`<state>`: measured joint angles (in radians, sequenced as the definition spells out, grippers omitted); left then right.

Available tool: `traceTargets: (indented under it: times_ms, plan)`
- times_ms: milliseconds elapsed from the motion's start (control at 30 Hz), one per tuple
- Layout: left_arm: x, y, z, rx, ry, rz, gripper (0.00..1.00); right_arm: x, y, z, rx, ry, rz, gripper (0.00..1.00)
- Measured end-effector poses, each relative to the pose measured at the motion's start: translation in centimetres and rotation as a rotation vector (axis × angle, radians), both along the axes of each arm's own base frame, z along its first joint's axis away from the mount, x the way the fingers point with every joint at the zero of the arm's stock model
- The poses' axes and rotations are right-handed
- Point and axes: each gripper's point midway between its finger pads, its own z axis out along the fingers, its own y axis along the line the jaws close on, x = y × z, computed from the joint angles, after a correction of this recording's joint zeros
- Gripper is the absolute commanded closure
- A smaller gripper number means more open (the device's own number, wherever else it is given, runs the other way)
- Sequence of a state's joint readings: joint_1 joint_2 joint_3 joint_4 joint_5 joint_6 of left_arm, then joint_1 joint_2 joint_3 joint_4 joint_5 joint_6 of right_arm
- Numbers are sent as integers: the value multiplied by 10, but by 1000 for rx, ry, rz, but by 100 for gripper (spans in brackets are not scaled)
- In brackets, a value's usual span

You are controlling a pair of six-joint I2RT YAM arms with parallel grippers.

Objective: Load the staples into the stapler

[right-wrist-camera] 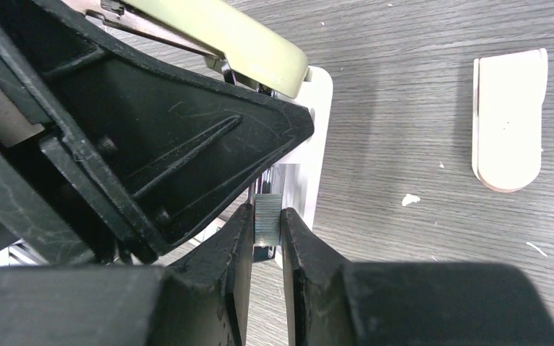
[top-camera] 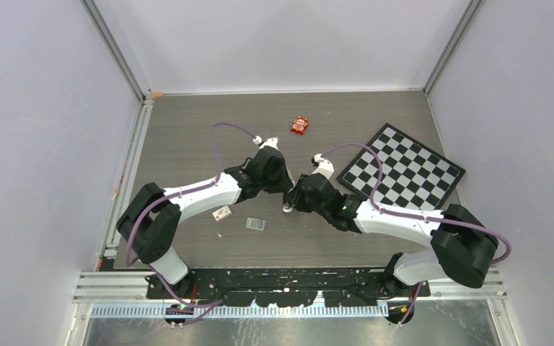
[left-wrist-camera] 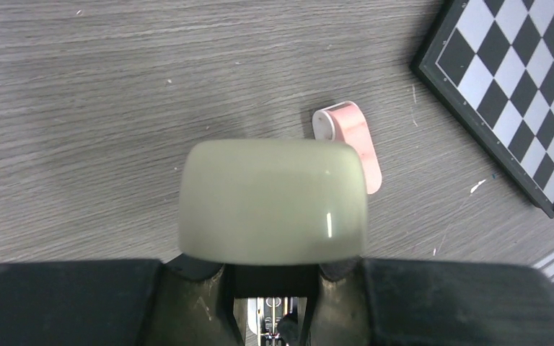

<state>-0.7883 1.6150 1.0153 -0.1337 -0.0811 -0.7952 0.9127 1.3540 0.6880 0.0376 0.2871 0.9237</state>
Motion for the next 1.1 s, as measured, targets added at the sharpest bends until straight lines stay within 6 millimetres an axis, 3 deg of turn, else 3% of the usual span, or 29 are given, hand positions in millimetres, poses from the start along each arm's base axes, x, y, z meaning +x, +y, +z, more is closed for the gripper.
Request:
traceTargets:
  times_ms: [433,700,867,1100]
  plan:
    - [3,11,-27,96,39,41,99,-5,-7,-3,-23,11,7,76]
    - [7,21,-40,178,62,77,85,-23,-48,-2,-158,38,-17,76]
    - [7,24,-51,215,74,91,76,-40,-81,-24,-317,113,-27,76]
    - [7,18,-60,224,94,98,61,-55,-105,-50,-455,196,-30,76]
